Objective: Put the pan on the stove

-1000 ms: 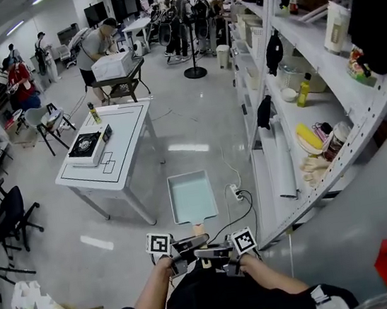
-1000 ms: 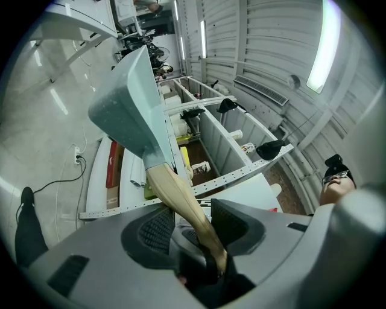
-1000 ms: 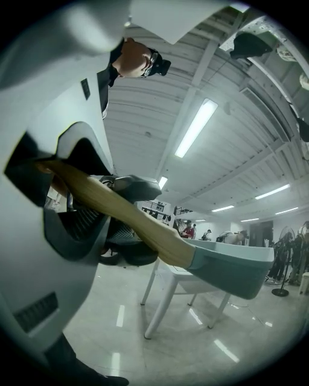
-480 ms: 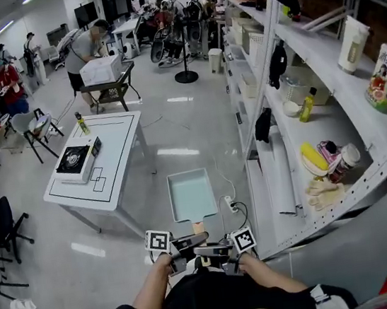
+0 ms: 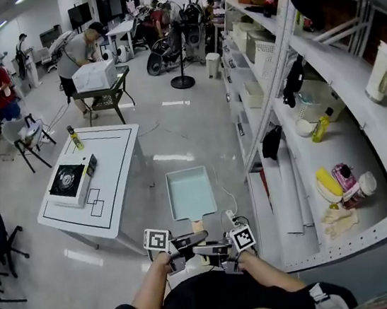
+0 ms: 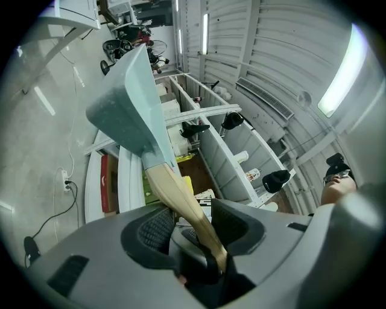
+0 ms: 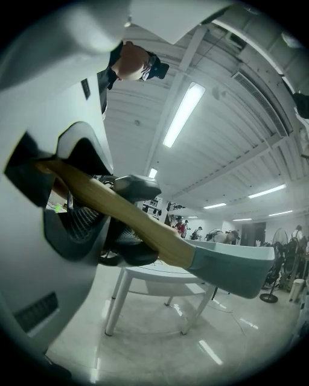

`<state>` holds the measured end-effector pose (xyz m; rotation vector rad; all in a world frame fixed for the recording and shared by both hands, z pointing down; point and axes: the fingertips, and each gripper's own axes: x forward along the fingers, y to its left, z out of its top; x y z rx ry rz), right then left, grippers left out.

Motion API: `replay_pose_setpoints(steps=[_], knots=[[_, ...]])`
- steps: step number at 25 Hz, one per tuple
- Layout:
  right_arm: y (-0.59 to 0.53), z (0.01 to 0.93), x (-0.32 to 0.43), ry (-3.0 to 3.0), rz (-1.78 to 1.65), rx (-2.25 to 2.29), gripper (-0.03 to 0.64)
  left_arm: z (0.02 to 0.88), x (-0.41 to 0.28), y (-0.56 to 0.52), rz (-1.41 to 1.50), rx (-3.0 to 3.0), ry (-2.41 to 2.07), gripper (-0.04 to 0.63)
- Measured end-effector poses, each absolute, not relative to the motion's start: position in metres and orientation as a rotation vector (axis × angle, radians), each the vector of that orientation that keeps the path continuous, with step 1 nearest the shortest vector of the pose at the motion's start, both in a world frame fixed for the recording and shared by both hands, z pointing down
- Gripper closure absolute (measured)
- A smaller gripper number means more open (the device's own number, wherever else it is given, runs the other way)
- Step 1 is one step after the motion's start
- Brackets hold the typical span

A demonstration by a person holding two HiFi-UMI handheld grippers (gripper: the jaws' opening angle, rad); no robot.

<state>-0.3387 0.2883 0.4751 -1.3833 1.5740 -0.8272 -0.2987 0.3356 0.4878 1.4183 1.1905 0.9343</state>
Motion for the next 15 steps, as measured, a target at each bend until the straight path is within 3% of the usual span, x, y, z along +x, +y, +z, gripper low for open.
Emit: replay_pose_setpoints(steps=[15], knots=[[0.280, 0.487, -0.248, 1.498, -0.786, -1.410, 0.440, 0.500, -0.213, 0.329, 0.988, 1.373, 1.218, 0.400]])
